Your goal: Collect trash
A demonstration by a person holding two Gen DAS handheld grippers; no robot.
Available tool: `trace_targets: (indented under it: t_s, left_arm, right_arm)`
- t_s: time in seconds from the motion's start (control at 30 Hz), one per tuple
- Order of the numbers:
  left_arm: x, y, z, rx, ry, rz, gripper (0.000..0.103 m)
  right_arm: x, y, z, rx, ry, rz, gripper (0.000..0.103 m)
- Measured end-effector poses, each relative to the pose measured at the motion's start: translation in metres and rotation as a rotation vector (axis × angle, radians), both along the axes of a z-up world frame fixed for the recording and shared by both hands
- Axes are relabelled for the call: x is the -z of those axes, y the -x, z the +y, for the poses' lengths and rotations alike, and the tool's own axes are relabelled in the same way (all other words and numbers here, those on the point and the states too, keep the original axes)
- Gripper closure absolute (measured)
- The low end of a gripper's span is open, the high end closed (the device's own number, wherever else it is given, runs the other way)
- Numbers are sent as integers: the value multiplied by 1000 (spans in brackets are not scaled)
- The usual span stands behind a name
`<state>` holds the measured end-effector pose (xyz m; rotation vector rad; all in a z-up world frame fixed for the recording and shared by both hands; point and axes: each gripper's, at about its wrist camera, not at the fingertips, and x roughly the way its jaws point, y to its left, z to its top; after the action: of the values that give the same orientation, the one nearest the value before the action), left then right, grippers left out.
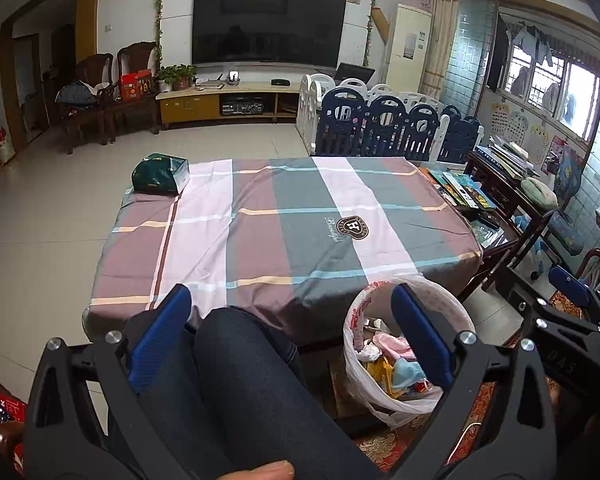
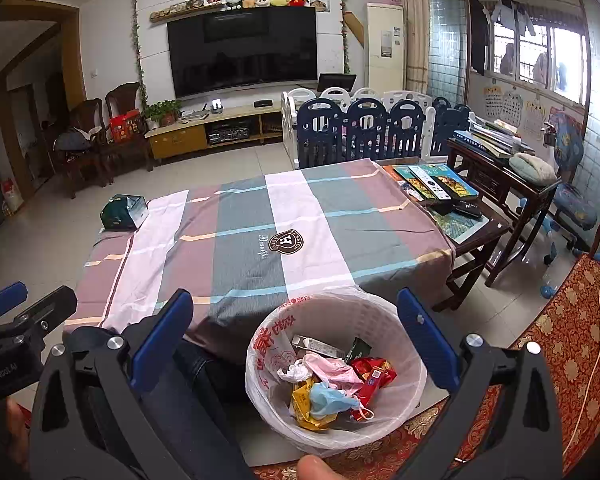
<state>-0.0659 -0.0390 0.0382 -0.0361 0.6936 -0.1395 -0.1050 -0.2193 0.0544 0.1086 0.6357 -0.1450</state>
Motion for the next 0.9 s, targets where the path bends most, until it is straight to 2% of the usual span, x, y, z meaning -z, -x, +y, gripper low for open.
trace_targets:
  t_s: [0.2, 0.9]
  left_arm:
    - [0, 0, -2, -13, -16, 0, 3]
    - [3, -1, -5, -8, -26, 10, 3]
  right_arm:
    - [1, 1, 4, -14, 26, 11, 3]
    - [4, 2, -3, 1, -4, 20, 3]
